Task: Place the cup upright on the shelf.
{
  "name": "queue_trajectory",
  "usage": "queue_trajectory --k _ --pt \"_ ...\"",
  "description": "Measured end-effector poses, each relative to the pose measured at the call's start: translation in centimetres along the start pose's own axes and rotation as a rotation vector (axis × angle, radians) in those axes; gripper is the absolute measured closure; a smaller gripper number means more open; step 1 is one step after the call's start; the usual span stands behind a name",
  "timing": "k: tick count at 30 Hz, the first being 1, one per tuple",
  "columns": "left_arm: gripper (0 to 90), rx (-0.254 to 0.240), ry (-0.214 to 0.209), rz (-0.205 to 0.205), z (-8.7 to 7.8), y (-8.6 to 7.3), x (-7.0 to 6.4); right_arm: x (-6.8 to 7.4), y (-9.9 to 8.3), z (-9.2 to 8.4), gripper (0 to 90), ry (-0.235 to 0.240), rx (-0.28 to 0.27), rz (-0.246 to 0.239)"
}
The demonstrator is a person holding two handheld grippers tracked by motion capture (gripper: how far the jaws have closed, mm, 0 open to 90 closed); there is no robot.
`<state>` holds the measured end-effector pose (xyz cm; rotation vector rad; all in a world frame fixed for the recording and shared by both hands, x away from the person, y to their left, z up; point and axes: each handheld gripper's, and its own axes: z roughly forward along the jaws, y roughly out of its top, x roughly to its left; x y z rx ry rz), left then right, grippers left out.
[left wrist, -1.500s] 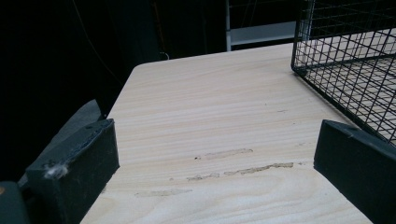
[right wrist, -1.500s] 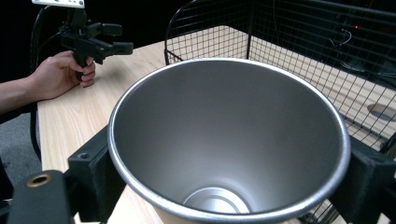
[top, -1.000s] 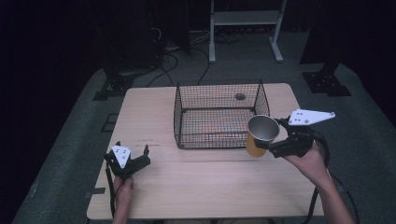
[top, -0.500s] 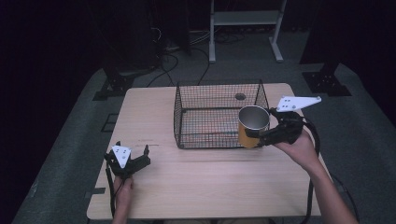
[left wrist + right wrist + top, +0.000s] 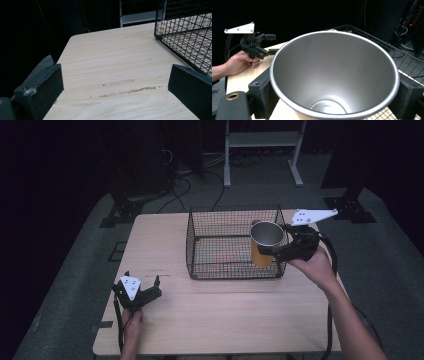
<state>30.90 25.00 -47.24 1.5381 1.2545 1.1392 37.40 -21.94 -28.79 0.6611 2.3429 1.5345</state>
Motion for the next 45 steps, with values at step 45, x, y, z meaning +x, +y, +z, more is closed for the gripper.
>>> queue_trajectory --k 45 --pt "0.0 -0.001 -0.01 0.01 0.0 0.0 -0.1 -5.8 0.3 11.2 11.8 0.049 0.059 0.064"
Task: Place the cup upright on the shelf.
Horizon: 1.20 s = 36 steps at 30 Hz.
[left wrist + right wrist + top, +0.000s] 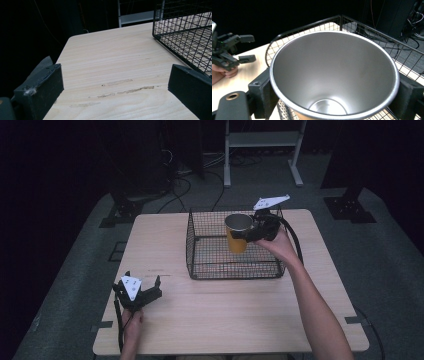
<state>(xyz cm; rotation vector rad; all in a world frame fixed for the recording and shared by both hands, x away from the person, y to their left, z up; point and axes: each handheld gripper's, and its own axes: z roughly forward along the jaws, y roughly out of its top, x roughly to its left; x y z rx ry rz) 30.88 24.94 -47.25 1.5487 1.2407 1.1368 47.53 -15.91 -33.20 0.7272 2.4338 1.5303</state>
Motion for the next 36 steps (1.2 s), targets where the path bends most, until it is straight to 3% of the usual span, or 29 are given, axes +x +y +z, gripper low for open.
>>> queue_trajectory --k 15,21,25,36 --pt "0.0 0.0 -0.001 0.002 0.0 0.0 0.0 -1.2 -1.3 3.2 11.8 0.039 0.051 0.019" --pt "0.0 -0.002 -0.002 0.005 0.0 0.0 -0.1 -1.7 -1.6 4.0 11.8 0.029 0.066 0.029" --pt "0.0 -0.003 -0.003 0.005 0.0 0.0 -0.1 -2.1 -2.0 5.1 11.8 0.008 0.104 0.035" --pt "0.0 -0.002 -0.001 0.008 0.0 0.0 -0.2 -2.6 -2.7 6.6 11.8 0.003 0.177 -0.005"
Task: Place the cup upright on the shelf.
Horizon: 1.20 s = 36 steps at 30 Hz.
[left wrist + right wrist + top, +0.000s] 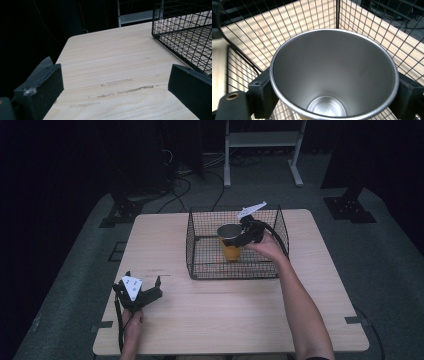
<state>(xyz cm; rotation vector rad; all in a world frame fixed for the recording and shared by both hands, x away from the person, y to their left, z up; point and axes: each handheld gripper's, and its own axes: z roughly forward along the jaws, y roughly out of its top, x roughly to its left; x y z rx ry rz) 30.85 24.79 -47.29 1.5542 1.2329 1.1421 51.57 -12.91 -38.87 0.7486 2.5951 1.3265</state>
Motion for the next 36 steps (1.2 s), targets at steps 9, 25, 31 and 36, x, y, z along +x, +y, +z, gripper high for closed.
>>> queue_trajectory --k 9,25,31,36 --pt "0.0 0.002 -0.002 0.018 0.0 0.0 -0.1 0.0 -0.6 1.0 11.8 -0.012 0.062 -0.055" --pt "0.0 0.0 -0.002 0.029 0.0 0.0 -0.3 0.5 -0.5 0.9 11.3 -0.013 0.081 -0.102" --pt "0.0 0.0 -0.003 0.035 0.0 0.0 -0.3 0.3 -0.6 0.7 9.2 -0.035 0.084 -0.097" --pt "0.0 0.0 -0.003 0.039 0.0 0.0 -0.4 0.3 -0.8 0.7 8.1 -0.045 0.087 -0.094"
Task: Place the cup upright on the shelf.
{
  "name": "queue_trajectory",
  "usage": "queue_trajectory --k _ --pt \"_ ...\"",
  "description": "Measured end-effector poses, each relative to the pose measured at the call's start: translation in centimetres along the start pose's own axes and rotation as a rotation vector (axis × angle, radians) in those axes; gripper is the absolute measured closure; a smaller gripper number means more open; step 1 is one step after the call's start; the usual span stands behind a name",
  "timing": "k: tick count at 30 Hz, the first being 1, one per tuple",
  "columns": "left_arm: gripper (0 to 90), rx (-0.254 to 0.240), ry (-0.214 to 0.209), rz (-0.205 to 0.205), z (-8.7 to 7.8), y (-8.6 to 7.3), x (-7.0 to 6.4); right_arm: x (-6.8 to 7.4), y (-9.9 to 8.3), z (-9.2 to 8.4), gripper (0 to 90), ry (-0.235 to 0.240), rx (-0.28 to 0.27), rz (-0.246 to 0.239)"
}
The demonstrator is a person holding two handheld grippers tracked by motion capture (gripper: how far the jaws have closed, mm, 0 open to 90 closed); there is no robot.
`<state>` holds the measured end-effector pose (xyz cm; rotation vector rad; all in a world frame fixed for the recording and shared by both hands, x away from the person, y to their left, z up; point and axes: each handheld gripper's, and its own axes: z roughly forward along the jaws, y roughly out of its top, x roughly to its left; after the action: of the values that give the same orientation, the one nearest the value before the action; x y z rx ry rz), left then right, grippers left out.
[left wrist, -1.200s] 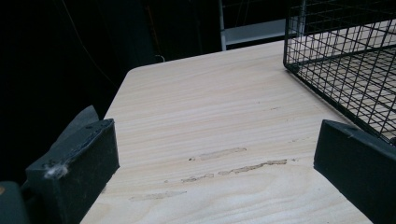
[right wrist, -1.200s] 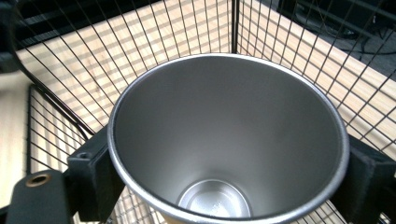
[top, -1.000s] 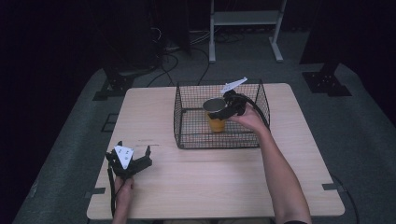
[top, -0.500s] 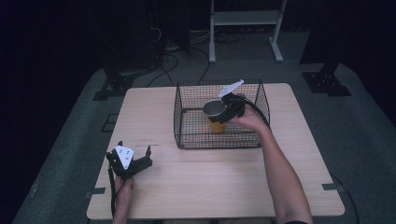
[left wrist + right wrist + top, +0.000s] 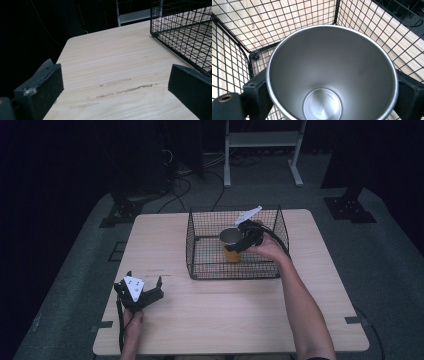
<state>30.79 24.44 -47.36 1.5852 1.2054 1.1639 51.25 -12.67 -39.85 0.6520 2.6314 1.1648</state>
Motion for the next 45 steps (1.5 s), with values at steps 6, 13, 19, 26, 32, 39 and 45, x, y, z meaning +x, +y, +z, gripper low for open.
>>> queue_trajectory --k 6,13,19,26,32,39,45 --pt "0.0 0.0 0.0 0.007 0.0 0.0 0.0 0.0 -0.2 -0.2 5.0 -0.014 0.012 -0.004" --pt "0.0 0.001 -0.001 0.018 0.0 0.0 -0.1 0.2 -0.1 -0.5 2.1 -0.009 -0.008 -0.004" --pt "0.0 0.001 -0.002 0.02 0.0 0.0 -0.2 0.3 0.2 -0.9 2.1 -0.008 -0.043 0.007" --pt "0.0 0.001 -0.002 0.021 0.0 0.0 -0.2 0.3 0.2 -0.9 2.1 0.001 -0.061 0.012" --pt "0.0 0.001 -0.003 0.023 0.0 0.0 -0.2 0.3 0.4 -1.2 2.0 0.003 -0.089 0.009" --pt "0.0 -0.001 -0.001 0.024 0.0 0.0 -0.2 0.3 0.6 -1.6 2.1 -0.001 -0.124 0.016" --pt "0.0 0.001 0.0 0.024 0.0 0.0 -0.2 0.2 0.6 -2.0 2.1 0.0 -0.141 0.019"
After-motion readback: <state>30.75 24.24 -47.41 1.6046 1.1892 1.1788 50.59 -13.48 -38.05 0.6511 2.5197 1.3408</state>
